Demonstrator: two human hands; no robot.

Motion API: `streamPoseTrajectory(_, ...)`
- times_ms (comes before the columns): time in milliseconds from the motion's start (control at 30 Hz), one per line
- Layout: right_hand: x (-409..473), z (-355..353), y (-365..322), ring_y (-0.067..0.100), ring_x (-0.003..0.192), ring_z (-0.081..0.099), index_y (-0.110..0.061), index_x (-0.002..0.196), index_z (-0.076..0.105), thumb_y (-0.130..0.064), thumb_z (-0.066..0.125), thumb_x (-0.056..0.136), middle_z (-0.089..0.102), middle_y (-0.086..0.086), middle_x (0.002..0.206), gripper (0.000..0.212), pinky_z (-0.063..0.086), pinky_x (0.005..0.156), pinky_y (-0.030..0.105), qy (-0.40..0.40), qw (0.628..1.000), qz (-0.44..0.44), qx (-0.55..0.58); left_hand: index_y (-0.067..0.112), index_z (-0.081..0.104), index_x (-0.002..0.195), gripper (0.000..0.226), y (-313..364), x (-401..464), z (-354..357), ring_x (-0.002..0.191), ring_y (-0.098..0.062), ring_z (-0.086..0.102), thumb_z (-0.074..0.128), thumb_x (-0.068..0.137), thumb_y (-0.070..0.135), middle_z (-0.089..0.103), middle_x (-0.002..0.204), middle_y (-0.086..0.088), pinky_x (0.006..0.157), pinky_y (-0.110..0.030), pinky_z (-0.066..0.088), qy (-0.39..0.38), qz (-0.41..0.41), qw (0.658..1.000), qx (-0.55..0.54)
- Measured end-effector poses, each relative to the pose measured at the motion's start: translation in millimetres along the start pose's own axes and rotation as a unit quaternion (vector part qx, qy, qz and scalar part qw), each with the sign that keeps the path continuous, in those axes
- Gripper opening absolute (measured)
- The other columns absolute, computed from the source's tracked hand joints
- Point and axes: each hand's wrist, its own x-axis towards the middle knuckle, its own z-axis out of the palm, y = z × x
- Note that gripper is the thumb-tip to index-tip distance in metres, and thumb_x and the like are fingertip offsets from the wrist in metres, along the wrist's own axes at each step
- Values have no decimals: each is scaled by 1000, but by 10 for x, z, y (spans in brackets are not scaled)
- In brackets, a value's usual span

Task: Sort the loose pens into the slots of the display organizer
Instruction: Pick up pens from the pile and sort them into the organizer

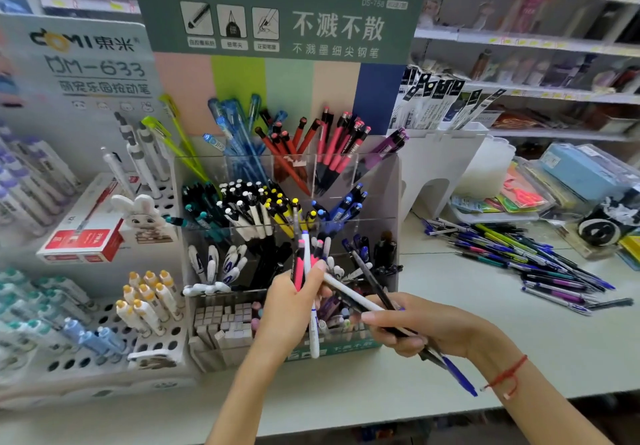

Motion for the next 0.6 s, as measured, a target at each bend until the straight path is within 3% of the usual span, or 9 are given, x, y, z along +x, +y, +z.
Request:
streamPoseTrajectory(100, -180, -111, 27, 8, 45, 22, -4, 107, 57, -37, 66, 86, 38, -3, 58, 40, 21, 43, 16, 36, 999, -4, -29, 9, 61, 68, 40, 63, -7, -68, 41, -5, 44, 52, 96, 37, 55, 53, 2, 39, -18, 39, 122, -2, 991, -52)
streamPoseTrajectory(167, -293, -142, 22, 7, 43, 23, 1, 105, 59, -41, 72, 83, 40, -4, 54, 49, 22, 41, 15, 100, 995, 0, -19, 6, 59, 68, 43, 125, -8, -122, 36, -3, 42, 50, 97, 37, 51, 57, -5, 33, -16, 36, 176, -5, 981, -77)
streamPoseTrajectory(267, -254, -33, -45, 7, 40, 20, 8, 92, 61, -50, 55, 87, 45, -7, 48, 58, 19, 43, 18, 218, 975, -23, -28, 8, 59, 67, 44, 193, -45, -59, 34, -3, 44, 49, 97, 39, 51, 53, -1, 36, -20, 41, 193, -18, 974, -115)
streamPoseTrajectory(333, -134, 127, -119, 8, 39, 21, -4, 82, 62, -49, 52, 89, 49, 5, 54, 47, 18, 41, 18, 268, 960, -73, -15, 8, 62, 68, 46, 188, -66, 20, 43, -13, 46, 50, 96, 43, 52, 49, 4, 47, -33, 43, 176, -31, 976, -124)
streamPoseTrajectory(433, -3, 322, -201, 7, 40, 31, -14, 95, 67, -29, 59, 93, 56, 2, 60, 17, 25, 37, 15, 326, 932, -155, 31, 9, 63, 66, 48, 122, -82, 61, 54, -26, 45, 50, 95, 46, 51, 48, 1, 54, -41, 41, 185, -58, 971, -141)
streamPoseTrajectory(500, 59, 420, -218, 4, 39, 36, -13, 92, 67, -21, 63, 91, 54, 1, 60, 9, 28, 37, 14, 356, 914, -185, 56, 12, 62, 69, 46, 98, -112, 58, 58, -28, 47, 49, 95, 46, 56, 51, -2, 55, -41, 42, 200, -67, 964, -165)
streamPoseTrajectory(600, 187, 564, -164, 1, 39, 38, -13, 90, 67, -21, 64, 91, 59, 3, 63, 8, 30, 39, 13, 370, 905, -199, 69, 21, 66, 83, 33, 71, -149, 62, 59, -26, 51, 45, 98, 41, 71, 64, 6, 51, -33, 44, 203, -63, 955, -208)
